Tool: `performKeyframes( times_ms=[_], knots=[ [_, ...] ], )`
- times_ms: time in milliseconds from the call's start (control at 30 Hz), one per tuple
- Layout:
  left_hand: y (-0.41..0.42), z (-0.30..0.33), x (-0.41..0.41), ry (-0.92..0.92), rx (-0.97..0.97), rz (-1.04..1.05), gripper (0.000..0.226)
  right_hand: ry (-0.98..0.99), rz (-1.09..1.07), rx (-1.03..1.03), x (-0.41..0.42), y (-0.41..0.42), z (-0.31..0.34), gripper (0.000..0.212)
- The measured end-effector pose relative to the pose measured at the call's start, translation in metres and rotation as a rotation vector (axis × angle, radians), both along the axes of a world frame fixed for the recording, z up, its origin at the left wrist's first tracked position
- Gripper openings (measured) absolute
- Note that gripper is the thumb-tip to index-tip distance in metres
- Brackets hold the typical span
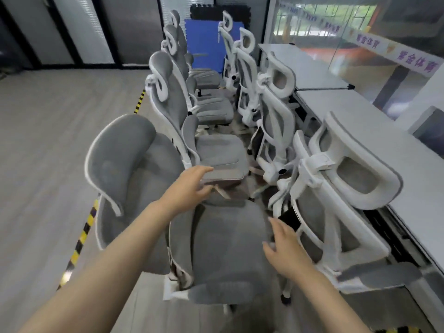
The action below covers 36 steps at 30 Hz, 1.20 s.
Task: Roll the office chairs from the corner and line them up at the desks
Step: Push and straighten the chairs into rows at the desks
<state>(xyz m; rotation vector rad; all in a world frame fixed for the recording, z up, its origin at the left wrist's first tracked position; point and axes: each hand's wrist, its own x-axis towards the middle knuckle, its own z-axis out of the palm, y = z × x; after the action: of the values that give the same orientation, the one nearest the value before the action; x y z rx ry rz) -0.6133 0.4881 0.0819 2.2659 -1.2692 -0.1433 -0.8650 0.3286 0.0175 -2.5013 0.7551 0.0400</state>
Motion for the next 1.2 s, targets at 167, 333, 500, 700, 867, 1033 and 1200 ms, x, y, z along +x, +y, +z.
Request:
performKeyframes(
  times_ms=[167,333,500,700,867,1033,1200],
  knots=[
    [0.086,0.033,0.013,-0.295,-0.048,0.064,0.046,0.049,0.207,0.127,0.053,0.087,-0.006,0.068],
    [0.146,0.049,0.037,-0.459,-0.002,0.255,0.046,0.127,0.428,0.193,0.103,0.167,-0.001,0.072],
    [0.175,0.048,0.066,-0.36,0.105,0.458,0.059,0.174,0.521,0.246,0.151,0.22,0.006,0.086],
    [0.172,0.05,0.069,0.018,-0.007,0.505,0.064,0.255,0.548,0.188,0.186,0.262,0.007,0.097],
    [0.166,0.043,0.059,0.142,-0.124,0.548,0.057,0.309,0.524,0.045,0.204,0.277,-0.011,0.1],
    [0.17,0.042,0.054,0.137,-0.148,0.557,0.057,0.339,0.515,0.063,0.213,0.281,-0.012,0.097],
    [0.171,0.043,0.046,0.11,-0.145,0.57,0.056,0.365,0.528,0.132,0.213,0.279,-0.018,0.096]
  ],
)
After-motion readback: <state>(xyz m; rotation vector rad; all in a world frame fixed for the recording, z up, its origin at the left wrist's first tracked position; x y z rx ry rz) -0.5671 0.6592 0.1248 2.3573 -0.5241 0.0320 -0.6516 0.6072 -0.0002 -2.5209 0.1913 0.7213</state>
